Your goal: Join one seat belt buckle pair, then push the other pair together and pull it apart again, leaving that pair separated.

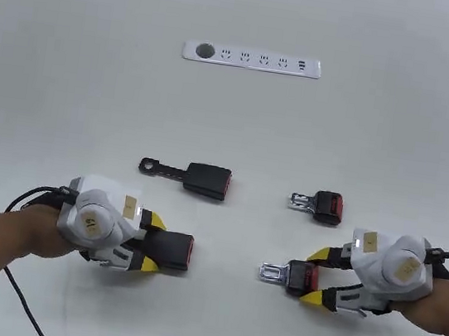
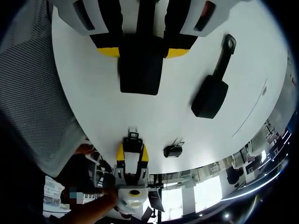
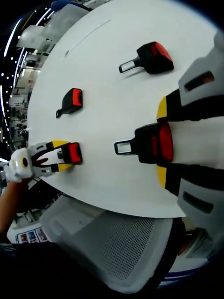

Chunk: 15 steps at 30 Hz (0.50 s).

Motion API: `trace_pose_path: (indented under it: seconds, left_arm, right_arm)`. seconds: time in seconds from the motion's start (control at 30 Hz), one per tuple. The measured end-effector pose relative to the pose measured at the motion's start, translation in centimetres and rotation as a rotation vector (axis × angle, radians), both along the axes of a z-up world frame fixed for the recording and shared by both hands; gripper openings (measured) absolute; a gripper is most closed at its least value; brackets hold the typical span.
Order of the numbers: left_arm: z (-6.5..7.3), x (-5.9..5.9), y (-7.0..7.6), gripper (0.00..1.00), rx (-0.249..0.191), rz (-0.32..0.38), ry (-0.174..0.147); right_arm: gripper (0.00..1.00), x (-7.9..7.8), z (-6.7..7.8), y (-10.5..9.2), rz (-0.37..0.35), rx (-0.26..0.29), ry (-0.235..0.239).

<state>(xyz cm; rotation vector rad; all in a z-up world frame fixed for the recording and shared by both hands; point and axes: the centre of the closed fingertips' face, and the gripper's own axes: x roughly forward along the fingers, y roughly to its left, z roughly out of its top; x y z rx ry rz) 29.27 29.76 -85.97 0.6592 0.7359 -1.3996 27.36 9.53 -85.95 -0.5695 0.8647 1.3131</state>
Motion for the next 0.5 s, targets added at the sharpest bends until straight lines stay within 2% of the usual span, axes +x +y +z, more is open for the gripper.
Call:
trace_pose_path:
  seconds: [0.5]
  left_arm:
    - [0.0, 0.0, 0.0, 0.35, 0.002, -0.006, 0.0]
  right_arm:
    - [0.36, 0.2, 0.1, 4.3, 0.013, 0.065, -0.009]
